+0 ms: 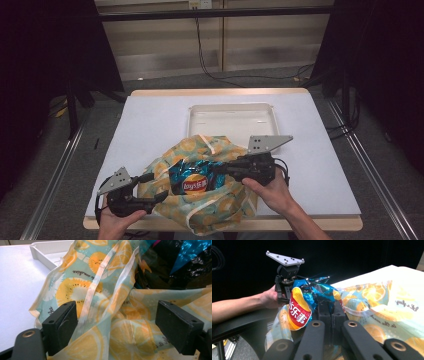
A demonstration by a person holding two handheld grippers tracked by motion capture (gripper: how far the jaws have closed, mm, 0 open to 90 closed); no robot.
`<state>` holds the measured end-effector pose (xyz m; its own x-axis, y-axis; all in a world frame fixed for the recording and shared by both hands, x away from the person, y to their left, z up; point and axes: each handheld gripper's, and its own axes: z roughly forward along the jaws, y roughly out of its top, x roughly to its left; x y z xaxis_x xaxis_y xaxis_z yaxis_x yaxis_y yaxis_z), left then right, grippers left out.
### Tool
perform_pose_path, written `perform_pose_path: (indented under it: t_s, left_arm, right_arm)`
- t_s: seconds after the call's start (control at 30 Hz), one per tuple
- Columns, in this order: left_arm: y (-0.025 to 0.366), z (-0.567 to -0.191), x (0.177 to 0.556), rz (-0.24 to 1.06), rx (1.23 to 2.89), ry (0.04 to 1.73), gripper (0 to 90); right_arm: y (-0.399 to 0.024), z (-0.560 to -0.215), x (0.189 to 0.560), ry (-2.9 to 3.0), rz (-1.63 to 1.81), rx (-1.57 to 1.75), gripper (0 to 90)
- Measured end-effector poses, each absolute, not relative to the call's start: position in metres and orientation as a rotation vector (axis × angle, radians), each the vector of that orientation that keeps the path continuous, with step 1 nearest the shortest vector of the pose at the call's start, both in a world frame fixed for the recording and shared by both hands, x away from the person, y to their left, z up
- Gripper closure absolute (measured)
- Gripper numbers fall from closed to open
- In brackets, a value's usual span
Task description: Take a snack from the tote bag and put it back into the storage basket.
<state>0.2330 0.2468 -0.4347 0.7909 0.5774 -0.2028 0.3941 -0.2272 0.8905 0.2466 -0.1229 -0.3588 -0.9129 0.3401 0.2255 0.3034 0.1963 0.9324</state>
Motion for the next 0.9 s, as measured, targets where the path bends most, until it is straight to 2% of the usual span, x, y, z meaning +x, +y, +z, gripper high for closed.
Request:
perform_pose_path:
  t_s: [0.5, 0.6, 0.7, 0.8, 0.9]
  left_arm:
    - [0.240, -0.428, 0.230, 0.188, 1.826, 0.709, 15.7]
    - [0.235, -0.422, 0.224, 0.157, 1.802, 0.664, 19.3]
    - [0.233, -0.409, 0.214, 0.195, 1.783, 0.607, 30.3]
    - [0.231, -0.399, 0.206, 0.157, 1.739, 0.554, 36.9]
    - [0.220, -0.398, 0.202, 0.134, 1.757, 0.511, 38.0]
  right_arm:
    - [-0.131, -0.332, 0.249, 2.311, 1.887, 0.650, 89.8]
    - [-0.133, -0.329, 0.248, 2.290, 1.892, 0.647, 89.9]
    - [-0.136, -0.326, 0.247, 2.269, 1.894, 0.653, 89.9]
    - [-0.137, -0.327, 0.247, 2.268, 1.892, 0.660, 89.9]
    - [-0.138, -0.328, 0.248, 2.261, 1.892, 0.665, 89.9]
